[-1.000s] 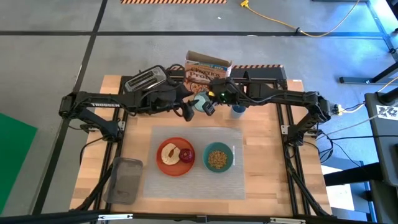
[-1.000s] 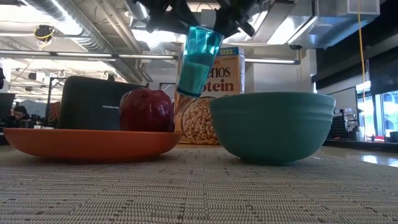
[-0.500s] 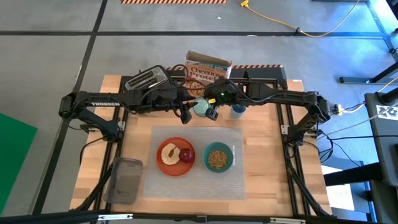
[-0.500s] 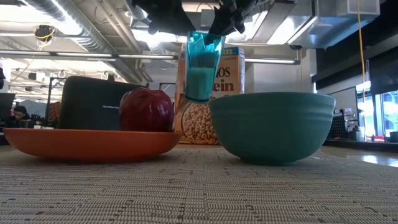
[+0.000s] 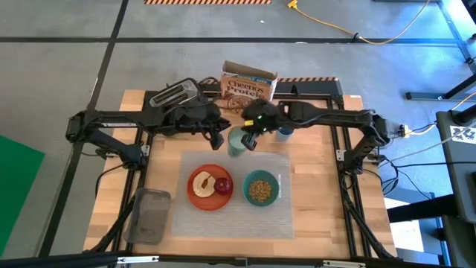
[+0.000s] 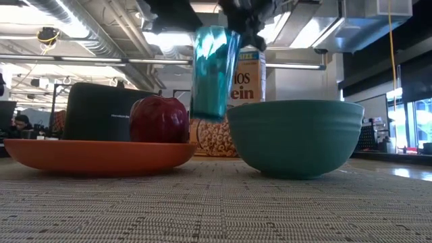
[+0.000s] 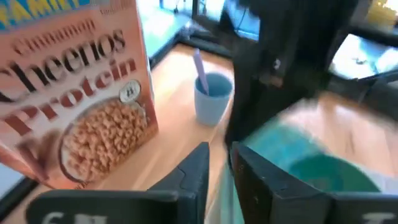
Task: Arrange a breakfast setting
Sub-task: Put the blue cup with rice on the gray placemat to the top right of the orange plate
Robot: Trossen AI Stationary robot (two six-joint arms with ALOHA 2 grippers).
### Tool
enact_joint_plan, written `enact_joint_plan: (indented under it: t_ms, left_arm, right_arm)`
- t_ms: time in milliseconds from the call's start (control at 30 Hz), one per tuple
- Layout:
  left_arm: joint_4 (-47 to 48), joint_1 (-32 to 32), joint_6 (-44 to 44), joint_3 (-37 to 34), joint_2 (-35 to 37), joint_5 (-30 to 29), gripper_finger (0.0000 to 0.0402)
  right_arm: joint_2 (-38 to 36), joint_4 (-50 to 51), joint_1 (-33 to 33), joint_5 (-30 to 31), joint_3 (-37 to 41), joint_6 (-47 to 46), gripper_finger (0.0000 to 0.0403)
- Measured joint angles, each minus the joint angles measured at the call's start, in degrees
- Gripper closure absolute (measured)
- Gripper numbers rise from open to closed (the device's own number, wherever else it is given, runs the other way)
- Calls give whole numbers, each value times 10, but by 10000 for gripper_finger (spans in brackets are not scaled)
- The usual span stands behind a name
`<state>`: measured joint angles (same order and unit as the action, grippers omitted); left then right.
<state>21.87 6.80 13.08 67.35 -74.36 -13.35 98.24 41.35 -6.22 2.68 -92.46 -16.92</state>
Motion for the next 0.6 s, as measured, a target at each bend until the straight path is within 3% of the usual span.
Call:
enact_joint_plan:
  t_ms: [333, 600]
  left_arm:
    - [91, -9, 40, 1, 88, -81, 254]
    - [156, -9, 78, 1, 152, -125, 237]
  right_arm:
    - [57, -32, 14, 6, 2, -26, 403]
    - [93, -97, 2, -4, 2, -43, 403]
